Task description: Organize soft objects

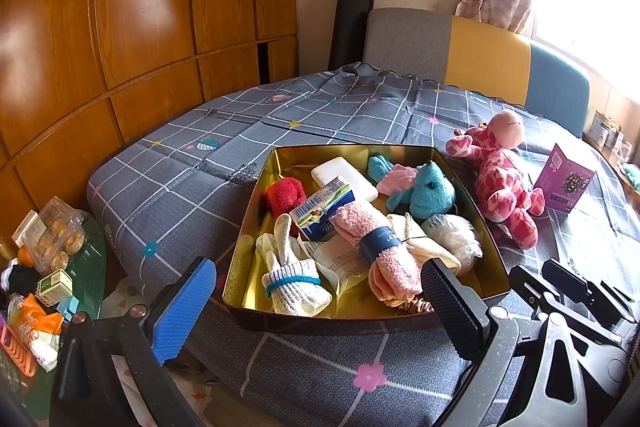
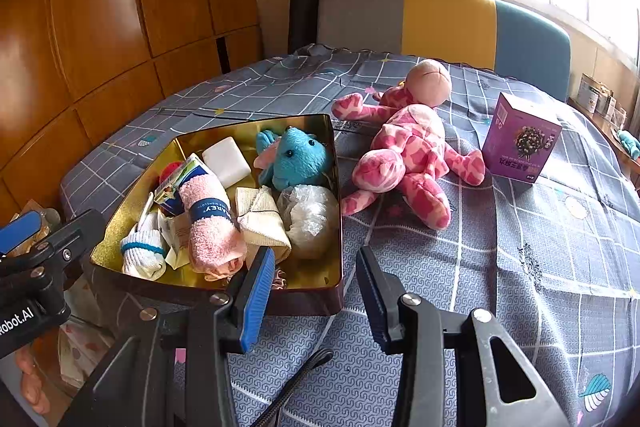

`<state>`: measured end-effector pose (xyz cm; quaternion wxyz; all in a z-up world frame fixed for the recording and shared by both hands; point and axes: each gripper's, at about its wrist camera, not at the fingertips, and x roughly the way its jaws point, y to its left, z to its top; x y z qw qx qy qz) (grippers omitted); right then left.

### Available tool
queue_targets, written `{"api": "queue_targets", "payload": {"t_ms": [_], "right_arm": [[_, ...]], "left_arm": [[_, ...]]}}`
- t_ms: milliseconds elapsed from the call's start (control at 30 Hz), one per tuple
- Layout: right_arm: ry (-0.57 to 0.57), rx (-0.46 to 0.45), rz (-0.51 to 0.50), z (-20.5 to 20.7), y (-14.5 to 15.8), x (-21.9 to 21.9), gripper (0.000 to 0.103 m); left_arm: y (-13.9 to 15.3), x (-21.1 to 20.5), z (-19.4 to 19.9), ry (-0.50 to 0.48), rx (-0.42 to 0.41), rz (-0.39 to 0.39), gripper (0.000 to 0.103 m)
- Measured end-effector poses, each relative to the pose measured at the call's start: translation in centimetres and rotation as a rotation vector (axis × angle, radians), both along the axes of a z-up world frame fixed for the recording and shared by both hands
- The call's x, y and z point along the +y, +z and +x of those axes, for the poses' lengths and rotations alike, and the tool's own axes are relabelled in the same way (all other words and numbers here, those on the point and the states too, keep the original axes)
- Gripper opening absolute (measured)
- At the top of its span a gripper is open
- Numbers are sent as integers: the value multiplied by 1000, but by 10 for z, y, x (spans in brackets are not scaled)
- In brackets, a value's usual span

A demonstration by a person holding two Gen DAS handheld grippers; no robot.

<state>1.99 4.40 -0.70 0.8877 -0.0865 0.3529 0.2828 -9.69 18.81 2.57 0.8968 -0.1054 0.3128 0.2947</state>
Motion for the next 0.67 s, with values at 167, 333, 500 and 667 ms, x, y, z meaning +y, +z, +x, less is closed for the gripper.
{"api": "queue_targets", "payload": {"t_ms": [167,333,500,667], "right_arm": [[-39,29,23,11,-1,-12,42],[-171,64,29,43,-10,-52,45],[-321,157,19,86,-46,-95,46],[-394,227,15,108,-83,-120,49]], "left_arm": [[-2,0,4,-16,12,-8,103],[-3,-2,11,-43,18,-17,103],[-5,-10,18,-84,21,-17,102],[-5,-12,24,-93,24,-9,100]]}}
